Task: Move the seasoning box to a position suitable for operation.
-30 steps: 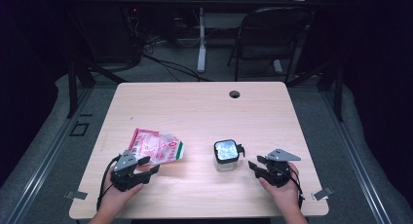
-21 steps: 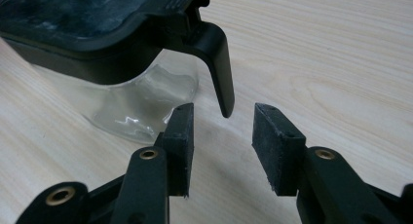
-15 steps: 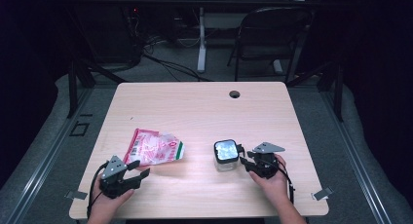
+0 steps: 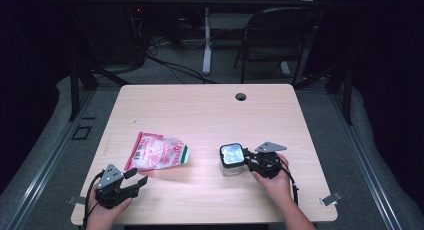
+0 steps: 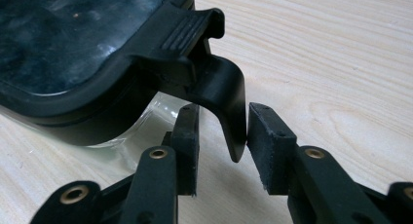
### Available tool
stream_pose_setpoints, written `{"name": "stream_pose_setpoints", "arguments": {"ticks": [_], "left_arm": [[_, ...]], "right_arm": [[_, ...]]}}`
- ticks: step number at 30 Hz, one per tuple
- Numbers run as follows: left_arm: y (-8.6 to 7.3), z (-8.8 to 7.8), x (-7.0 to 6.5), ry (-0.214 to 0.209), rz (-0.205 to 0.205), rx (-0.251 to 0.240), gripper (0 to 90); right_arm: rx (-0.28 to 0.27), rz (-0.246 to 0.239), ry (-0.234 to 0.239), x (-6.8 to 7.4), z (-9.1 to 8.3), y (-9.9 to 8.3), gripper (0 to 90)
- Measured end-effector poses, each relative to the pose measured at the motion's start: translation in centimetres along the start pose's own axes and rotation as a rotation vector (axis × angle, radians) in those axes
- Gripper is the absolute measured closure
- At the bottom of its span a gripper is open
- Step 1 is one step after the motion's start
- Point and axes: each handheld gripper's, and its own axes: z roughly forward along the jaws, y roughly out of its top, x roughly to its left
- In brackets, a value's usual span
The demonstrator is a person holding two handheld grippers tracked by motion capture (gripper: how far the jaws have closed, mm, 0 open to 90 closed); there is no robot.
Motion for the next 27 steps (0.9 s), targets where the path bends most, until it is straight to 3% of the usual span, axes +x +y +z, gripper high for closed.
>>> {"name": "stream_pose_setpoints", "arguments": {"ticks": [6, 16, 23, 27], "left_arm": [[0.1, 0.2, -0.1, -0.012, 0.005, 0.000, 47.1], [0.7, 1.1, -0.4, -0.041, 0.030, -0.002, 47.1], [1.5, 2.1, -1.2, -0.073, 0.069, 0.000, 47.0], [1.7, 2.6, -1.5, -0.085, 0.092, 0.007, 47.0]], "right_arm": [[-0.003, -0.004, -0.010, -0.3, -0.4, 0.0, 77.1], [-0.009, -0.037, -0.028, 0.2, -1.0, -0.5, 78.6], [-0.011, -0.066, -0.047, 1.1, -1.6, -1.0, 78.7], [-0.009, -0.066, -0.032, 1.7, -1.9, -1.3, 78.5]]}}
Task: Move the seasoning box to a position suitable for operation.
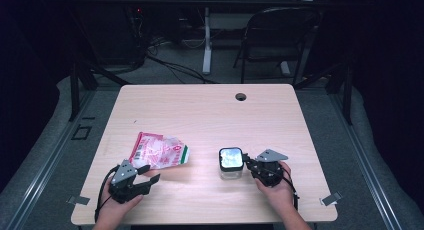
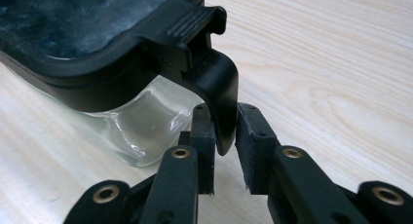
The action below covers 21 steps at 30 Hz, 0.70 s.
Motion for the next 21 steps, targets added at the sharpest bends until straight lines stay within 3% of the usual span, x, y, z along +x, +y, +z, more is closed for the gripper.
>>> {"name": "stream_pose_setpoints", "arguments": {"ticks": [8, 16, 21], "left_arm": [[0.4, 0.3, 0.0, -0.012, 0.014, 0.000, 47.0], [0.4, 0.5, -0.1, -0.015, 0.016, -0.006, 47.0], [0.5, 0.5, -0.1, -0.018, 0.021, -0.004, 47.0]], "right_arm": [[0.009, -0.043, 0.030, 2.1, -0.4, -0.1, 78.3], [-0.004, -0.079, 0.091, 4.3, -0.4, 0.0, 75.9], [-0.015, -0.102, 0.087, 5.0, 0.0, 0.1, 75.8]]}}
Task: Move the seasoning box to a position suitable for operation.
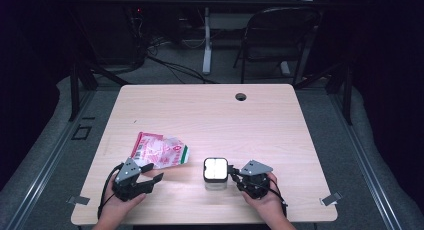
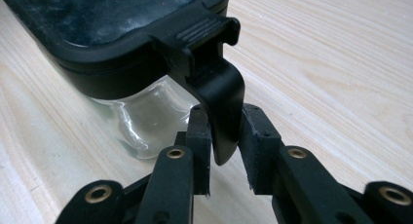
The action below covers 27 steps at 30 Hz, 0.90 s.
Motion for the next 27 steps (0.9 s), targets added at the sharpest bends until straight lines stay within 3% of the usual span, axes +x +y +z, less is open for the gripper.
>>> {"name": "stream_pose_setpoints", "arguments": {"ticks": [5, 14, 15, 16, 17, 20, 22, 26, 27], "left_arm": [[0.0, 0.0, -0.1, 0.006, 0.004, 0.006, 47.0], [0.0, 0.0, -0.1, 0.001, -0.002, -0.002, 47.0], [0.0, 0.0, -0.1, 0.002, -0.001, -0.001, 47.0], [0.0, 0.0, -0.1, 0.002, -0.002, -0.001, 47.0], [0.0, -0.1, -0.1, 0.000, -0.006, 0.000, 47.0], [0.0, -0.2, 0.0, -0.001, -0.005, -0.002, 47.0], [0.0, -0.1, 0.1, -0.006, -0.022, -0.003, 47.2], [0.3, -0.1, 0.1, -0.036, -0.064, -0.026, 48.9], [0.7, -0.1, 0.1, -0.049, -0.081, -0.038, 48.9]], "right_arm": [[-0.007, -0.007, -0.001, -0.1, 0.2, 0.1, 76.1], [-0.022, 0.039, 0.012, -0.7, 0.3, 0.0, 68.4], [-0.014, 0.043, 0.016, -0.8, 0.2, 0.0, 65.1], [-0.013, 0.074, 0.056, -0.8, -0.1, 0.1, 57.7], [0.000, 0.086, 0.072, -0.8, -0.2, 0.1, 56.8], [0.012, 0.067, 0.070, -0.5, -0.6, 0.0, 54.4], [0.013, 0.049, 0.066, -0.4, -1.1, -0.1, 49.8], [0.010, 0.071, 0.063, -0.6, -1.6, -0.1, 49.6], [-0.005, 0.120, 0.083, -0.7, -2.1, -0.1, 53.7]]}}
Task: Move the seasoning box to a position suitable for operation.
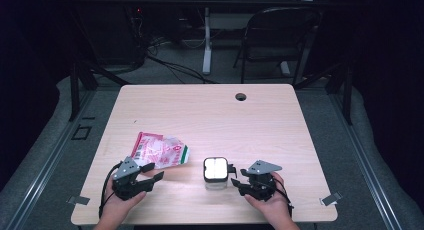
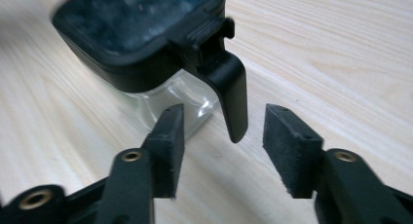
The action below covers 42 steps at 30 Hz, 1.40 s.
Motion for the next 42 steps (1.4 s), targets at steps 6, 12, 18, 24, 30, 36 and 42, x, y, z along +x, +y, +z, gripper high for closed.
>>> {"name": "stream_pose_setpoints", "arguments": {"ticks": [6, 12, 18, 24, 30, 36, 42], "left_arm": [[1.5, 0.8, -0.3, -0.069, -0.082, -0.012, 47.0], [3.5, 2.3, -1.2, -0.097, -0.083, 0.016, 46.7], [5.8, 3.5, -1.8, -0.163, -0.138, -0.022, 54.7], [7.6, 5.1, -3.0, -0.148, -0.131, -0.028, 59.4], [8.4, 6.4, -3.2, -0.144, -0.175, 0.001, 63.1], [8.6, 6.6, -3.4, -0.167, -0.186, 0.010, 67.1], [8.6, 6.6, -4.5, -0.160, -0.119, 0.031, 75.7]], "right_arm": [[-0.017, 0.039, -0.014, 0.3, -1.7, 0.6, 49.0], [-0.017, 0.046, -0.092, 0.4, -2.6, 1.7, 51.7], [-0.027, 0.054, -0.113, 0.8, -2.6, 3.4, 51.8], [-0.071, 0.090, -0.094, 0.9, -2.5, 5.2, 59.9], [-0.041, 0.118, -0.087, 1.0, -2.2, 6.9, 61.4], [-0.049, 0.095, -0.100, 1.1, -2.3, 6.9, 62.6], [-0.015, 0.174, -0.064, 0.9, -2.2, 6.0, 79.5]]}}
